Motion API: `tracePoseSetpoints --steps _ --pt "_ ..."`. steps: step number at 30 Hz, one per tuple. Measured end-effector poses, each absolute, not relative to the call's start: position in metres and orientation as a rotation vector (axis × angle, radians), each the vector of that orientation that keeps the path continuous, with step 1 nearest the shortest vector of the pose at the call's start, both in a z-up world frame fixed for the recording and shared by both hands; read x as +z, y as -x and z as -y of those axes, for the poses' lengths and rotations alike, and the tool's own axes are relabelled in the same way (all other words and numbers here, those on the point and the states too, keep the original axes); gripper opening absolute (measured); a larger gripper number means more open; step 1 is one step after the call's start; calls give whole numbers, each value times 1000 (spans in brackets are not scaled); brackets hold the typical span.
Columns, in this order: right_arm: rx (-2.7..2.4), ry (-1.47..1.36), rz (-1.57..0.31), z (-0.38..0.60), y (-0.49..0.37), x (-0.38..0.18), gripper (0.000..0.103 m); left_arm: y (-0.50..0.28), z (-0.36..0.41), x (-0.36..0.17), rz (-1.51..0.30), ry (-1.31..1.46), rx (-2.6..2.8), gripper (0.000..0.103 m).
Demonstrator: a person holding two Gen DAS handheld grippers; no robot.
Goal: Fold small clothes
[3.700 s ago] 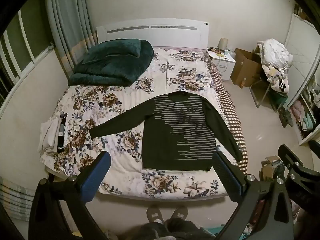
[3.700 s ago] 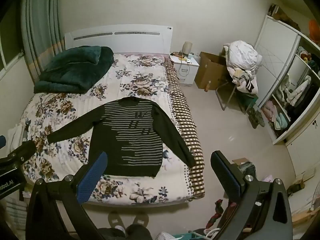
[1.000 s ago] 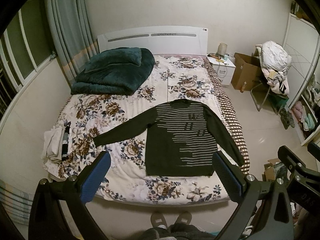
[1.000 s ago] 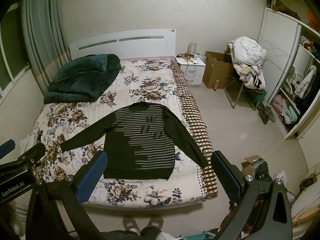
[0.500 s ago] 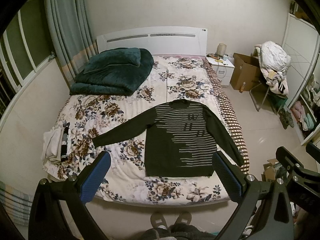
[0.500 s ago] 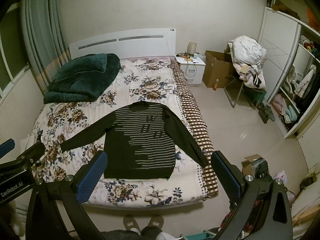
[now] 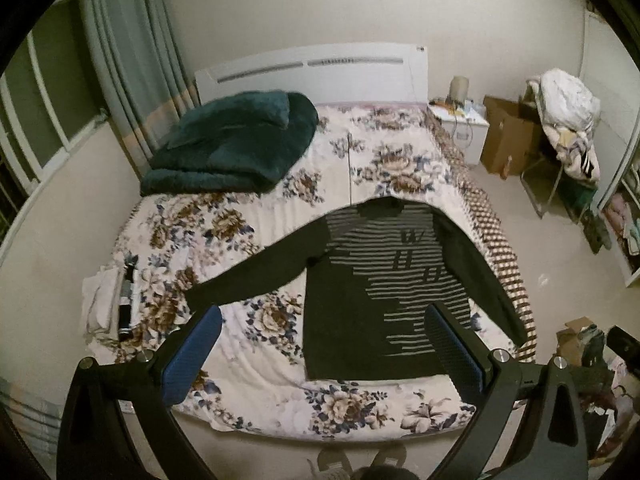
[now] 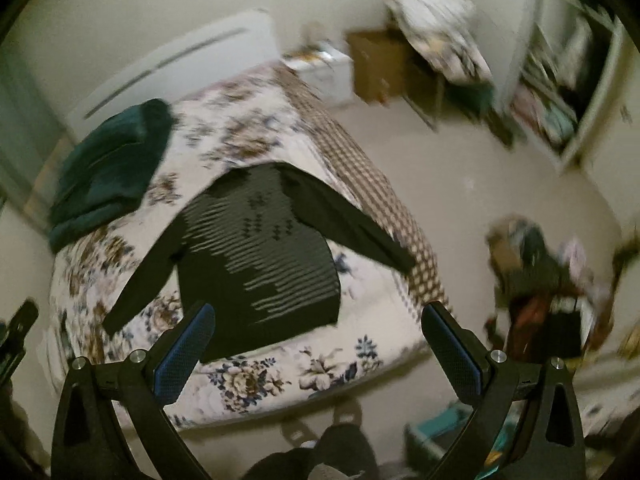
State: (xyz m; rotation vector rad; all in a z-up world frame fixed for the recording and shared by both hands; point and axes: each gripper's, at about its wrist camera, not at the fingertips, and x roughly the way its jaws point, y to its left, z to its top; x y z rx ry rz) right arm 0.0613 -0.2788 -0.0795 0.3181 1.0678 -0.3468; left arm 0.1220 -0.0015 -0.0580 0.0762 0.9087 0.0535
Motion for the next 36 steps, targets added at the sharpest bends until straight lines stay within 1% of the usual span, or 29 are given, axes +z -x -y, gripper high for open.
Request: tracePoseSetpoints --steps 2,4,9,12,15,19,21,22,23,24,25,26,28,31,33,35,36 --pt "-400 -392 -1100 309 -70 -119 99 -142 11 -88 -943 -92 68 103" --pt "-446 -486 -1146 345 -80 -163 93 -163 21 -118 -973 -106 81 103" --pt "-548 -746 -1183 448 -102 -296 92 -215 49 -207 -1060 -162 131 103" --pt "-624 -883 -1198 516 -119 -391 92 -245 63 -257 -1124 -180 171 103" --pt "-676 -942 -1209 572 -146 -479 91 -273 76 -310 -1169 -168 201 103" --pt "-701 -982 -1251 617 -178 -575 89 -304 98 -377 -1223 -174 224 103" --pt "-682 -1013 -1267 631 -193 -610 89 -316 106 -402 -1235 -174 227 103" --pt "-677 -1010 -1280 636 -200 -623 86 -322 112 -417 -1245 -178 225 103" --pt "-661 -1008 -1283 637 -205 -631 79 -326 116 -429 -1257 -180 222 103" --pt "-637 -1006 -1285 635 -210 -635 55 -330 120 -438 -1267 -179 216 103" --pt "-639 -974 -1297 636 -215 -640 18 -338 126 -450 -1277 -178 202 103" --pt "-671 -927 -1294 636 -218 -639 8 -341 130 -458 -1282 -184 191 103" --pt "-715 -877 -1237 639 -219 -626 4 -345 139 -472 -1287 -203 165 103" --pt "-794 -822 -1148 653 -219 -599 4 -351 150 -486 -1286 -227 132 103" --pt "-838 -800 -1122 666 -220 -585 4 -354 154 -490 -1284 -233 124 103" --pt "-882 -789 -1126 678 -222 -583 4 -358 156 -492 -1288 -221 120 103" --pt "-922 -791 -1139 686 -221 -585 8 -359 156 -491 -1287 -214 119 103"
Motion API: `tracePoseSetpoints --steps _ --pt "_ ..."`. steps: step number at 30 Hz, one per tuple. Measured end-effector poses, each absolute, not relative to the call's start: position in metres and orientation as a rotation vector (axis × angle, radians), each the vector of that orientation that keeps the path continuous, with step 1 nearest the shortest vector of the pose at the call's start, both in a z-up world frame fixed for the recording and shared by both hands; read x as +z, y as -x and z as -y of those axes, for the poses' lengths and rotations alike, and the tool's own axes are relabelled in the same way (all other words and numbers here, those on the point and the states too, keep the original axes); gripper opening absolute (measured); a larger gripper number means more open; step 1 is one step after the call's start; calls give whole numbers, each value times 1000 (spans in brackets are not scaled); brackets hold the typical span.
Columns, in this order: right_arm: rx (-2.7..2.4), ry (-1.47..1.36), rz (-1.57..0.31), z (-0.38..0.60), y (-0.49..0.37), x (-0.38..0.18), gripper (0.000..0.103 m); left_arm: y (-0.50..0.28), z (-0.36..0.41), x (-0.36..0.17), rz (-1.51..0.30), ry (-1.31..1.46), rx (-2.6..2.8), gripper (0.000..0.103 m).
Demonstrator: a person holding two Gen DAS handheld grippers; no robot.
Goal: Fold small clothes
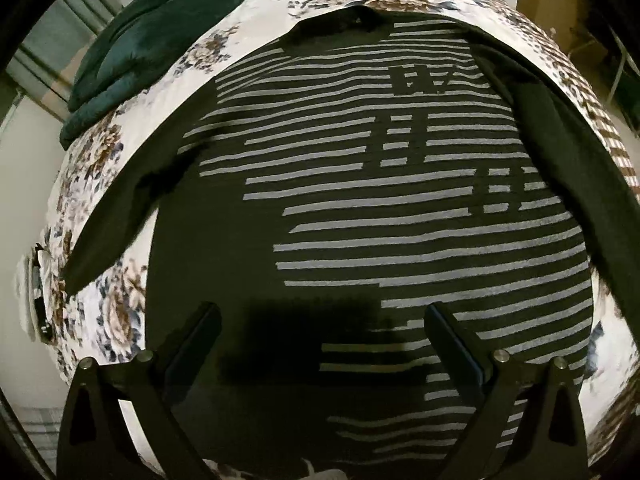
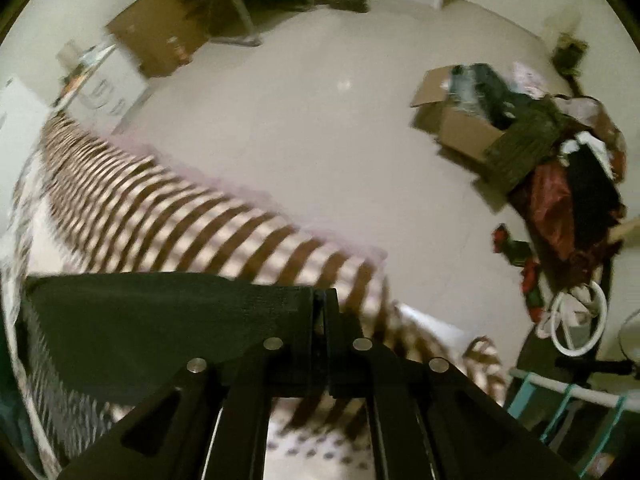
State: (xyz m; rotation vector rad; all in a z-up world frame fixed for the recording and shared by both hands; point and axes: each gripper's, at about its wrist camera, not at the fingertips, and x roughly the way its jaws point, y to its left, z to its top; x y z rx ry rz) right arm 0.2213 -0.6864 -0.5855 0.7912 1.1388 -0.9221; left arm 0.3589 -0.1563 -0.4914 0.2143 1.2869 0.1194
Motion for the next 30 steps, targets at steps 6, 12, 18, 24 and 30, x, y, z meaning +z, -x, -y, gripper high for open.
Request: tracePoseSetpoints --steps 6,12,18,24,30 --pt "-800 -1141 -1115 687 -182 -600 56 -362 156 -493 -1277 -216 120 103" --pt "-698 -1480 -1030 653 -176 -656 56 -366 144 -502 -1294 -197 138 103" --pt "-869 -1485 -870 643 -185 -661 15 -367 126 -506 -1300 -166 162 103" --pt "-890 -1183 -859 640 -216 -597 9 -367 99 -507 -1304 -122 192 103" --pt "-786 -883 -852 612 -283 -515 8 -368 57 -503 -1290 -70 252 103"
